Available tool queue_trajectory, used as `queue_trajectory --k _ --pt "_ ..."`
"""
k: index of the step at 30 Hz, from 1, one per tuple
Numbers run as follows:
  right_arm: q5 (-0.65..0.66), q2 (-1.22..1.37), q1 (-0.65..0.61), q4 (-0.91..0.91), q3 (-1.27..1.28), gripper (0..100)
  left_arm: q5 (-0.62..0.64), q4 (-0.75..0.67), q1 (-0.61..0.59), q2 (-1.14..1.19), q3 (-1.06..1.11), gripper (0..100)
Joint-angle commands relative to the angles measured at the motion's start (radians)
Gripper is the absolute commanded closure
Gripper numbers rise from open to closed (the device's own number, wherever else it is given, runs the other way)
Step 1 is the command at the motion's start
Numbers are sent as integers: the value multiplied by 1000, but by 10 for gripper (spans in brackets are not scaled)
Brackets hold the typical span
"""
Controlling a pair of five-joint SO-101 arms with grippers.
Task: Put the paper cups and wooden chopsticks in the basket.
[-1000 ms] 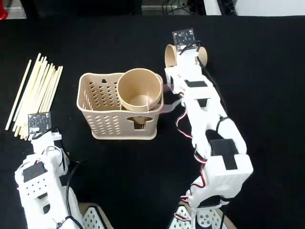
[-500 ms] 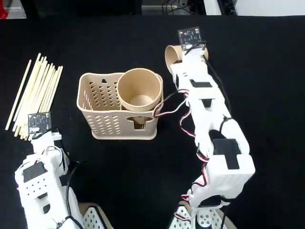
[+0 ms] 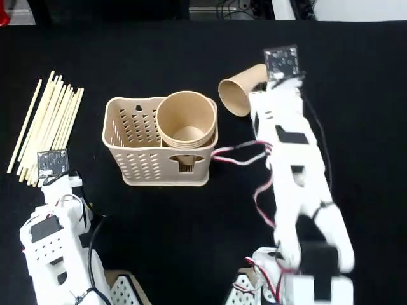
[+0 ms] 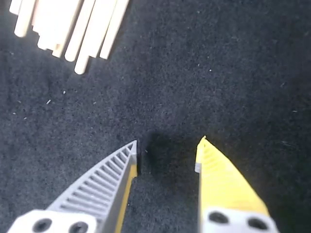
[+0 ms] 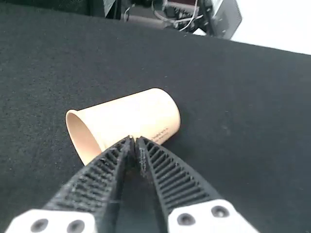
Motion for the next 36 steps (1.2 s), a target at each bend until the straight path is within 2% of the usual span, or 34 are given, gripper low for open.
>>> queue_trajectory --k 1,4,8,9,14,19,24,32,36 --pt "8 -171 9 -9 68 987 -5 -2 5 -12 -4 801" --pt "14 -217 -35 -5 108 959 -3 -2 4 -12 -4 802" --pt "6 -171 -97 -9 142 747 -3 -2 4 -12 -4 802" --pt "8 -145 -114 -9 140 730 -3 -2 4 -12 -4 802" --pt "14 53 -118 -114 70 741 -3 -2 4 -12 -4 802" --pt "52 291 -112 -129 -53 743 -3 -6 4 -12 -4 802" --pt "71 390 -84 -190 -113 745 -3 -20 4 -12 -2 802" --pt "77 403 -55 -354 -111 906 -3 -20 8 -12 -2 802" --pt "77 397 -34 -358 -110 984 -3 -20 8 -12 -2 802"
